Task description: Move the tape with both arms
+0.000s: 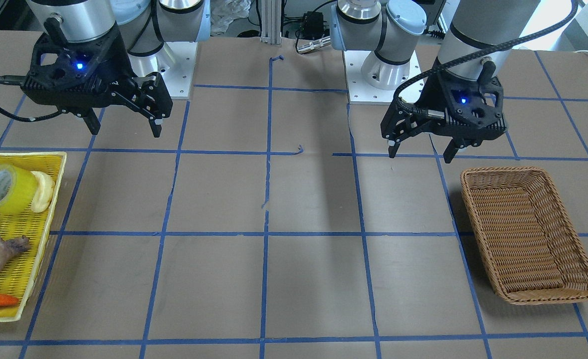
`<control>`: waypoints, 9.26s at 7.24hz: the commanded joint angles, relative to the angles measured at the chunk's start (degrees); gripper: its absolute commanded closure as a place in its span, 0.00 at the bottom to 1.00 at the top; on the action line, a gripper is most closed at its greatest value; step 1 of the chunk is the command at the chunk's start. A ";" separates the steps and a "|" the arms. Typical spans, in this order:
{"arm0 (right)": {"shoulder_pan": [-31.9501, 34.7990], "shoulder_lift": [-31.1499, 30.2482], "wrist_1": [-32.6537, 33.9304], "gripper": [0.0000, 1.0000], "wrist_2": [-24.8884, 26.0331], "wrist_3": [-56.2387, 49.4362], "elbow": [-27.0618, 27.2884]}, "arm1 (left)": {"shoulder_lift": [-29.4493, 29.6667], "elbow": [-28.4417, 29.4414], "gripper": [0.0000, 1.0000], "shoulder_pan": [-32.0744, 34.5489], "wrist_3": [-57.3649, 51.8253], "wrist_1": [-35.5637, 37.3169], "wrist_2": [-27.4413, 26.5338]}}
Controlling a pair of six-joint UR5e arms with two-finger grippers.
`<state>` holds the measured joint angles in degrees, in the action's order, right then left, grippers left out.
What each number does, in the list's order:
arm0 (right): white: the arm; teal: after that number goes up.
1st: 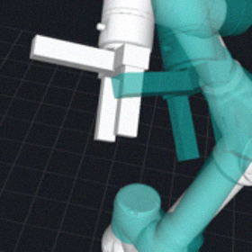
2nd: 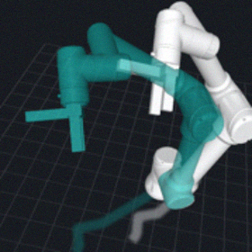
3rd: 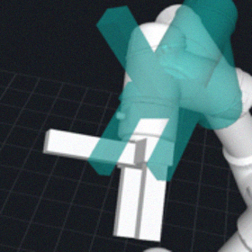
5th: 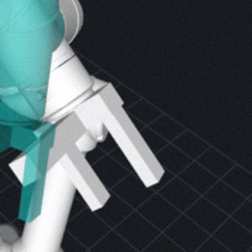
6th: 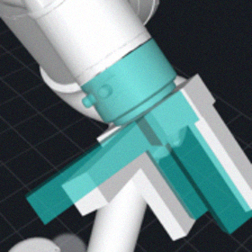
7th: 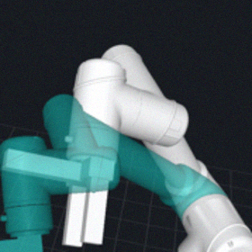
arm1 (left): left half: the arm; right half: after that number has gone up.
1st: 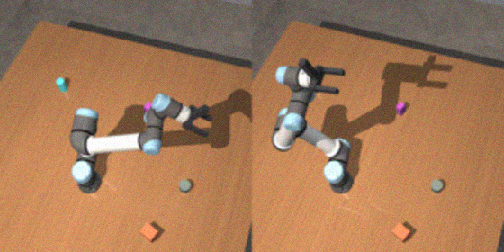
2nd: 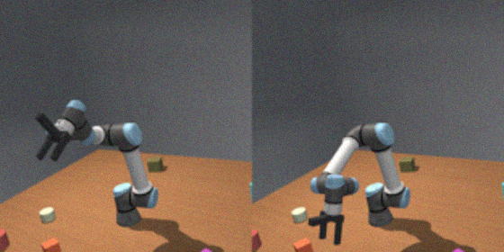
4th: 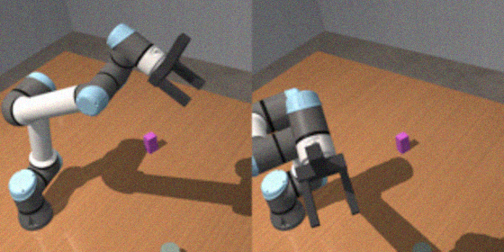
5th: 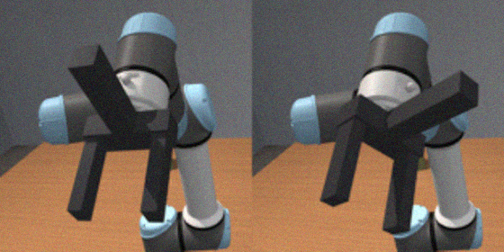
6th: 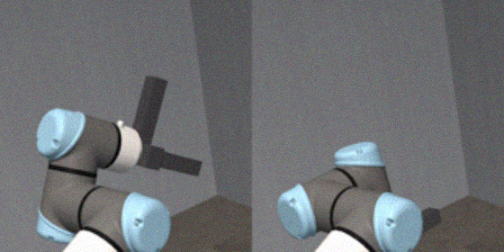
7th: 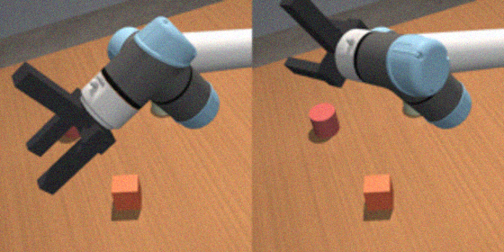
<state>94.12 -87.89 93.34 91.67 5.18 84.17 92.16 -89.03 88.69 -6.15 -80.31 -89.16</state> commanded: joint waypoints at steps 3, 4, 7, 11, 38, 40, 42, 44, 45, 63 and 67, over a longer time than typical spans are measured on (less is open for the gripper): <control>0.01 0.00 0.00 0.00 0.17 -0.08 0.03 | -0.05 0.00 0.00 0.61 0.79 -0.02 0.13; 0.01 0.00 0.00 0.00 0.18 -0.08 0.03 | -0.40 -0.09 0.00 0.69 0.62 -0.02 -0.22; -0.07 0.00 0.00 0.00 0.26 -0.08 0.03 | -0.58 0.35 0.00 0.35 0.44 -0.02 0.13; -0.33 0.00 -0.52 0.00 0.52 -0.17 -0.32 | -0.84 0.00 0.00 0.34 0.35 -0.02 0.04; -29.49 7.22 11.25 1.00 -2.12 -53.44 17.79 | -0.84 -0.27 0.00 -0.01 0.35 -0.11 -0.40; -16.23 6.94 12.04 1.00 -2.28 -31.33 17.70 | -0.84 -0.18 0.00 -0.09 0.35 -0.11 -0.40; -1.99 7.82 14.67 1.00 -2.81 -6.98 17.61 | -0.84 -0.27 0.00 -0.01 0.35 -0.11 -0.40; 9.72 9.05 16.85 1.00 -3.86 12.92 17.87 | -0.84 -0.27 0.00 -0.01 0.35 -0.11 -0.40; 14.03 9.92 19.66 1.00 -3.87 23.36 18.22 | -0.84 -0.18 0.00 -0.09 0.27 -0.02 -0.40; -0.60 4.76 -9.15 0.00 -1.06 -0.33 -6.74 | 4.67 -16.57 0.00 18.42 22.90 16.09 0.04; -0.77 0.53 -0.18 0.00 -0.44 -4.80 0.38 | 10.31 -23.99 0.00 24.95 33.82 23.25 -0.22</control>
<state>93.48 -86.65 90.87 91.07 2.85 82.95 100.89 -112.01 112.46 25.76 -59.35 -89.35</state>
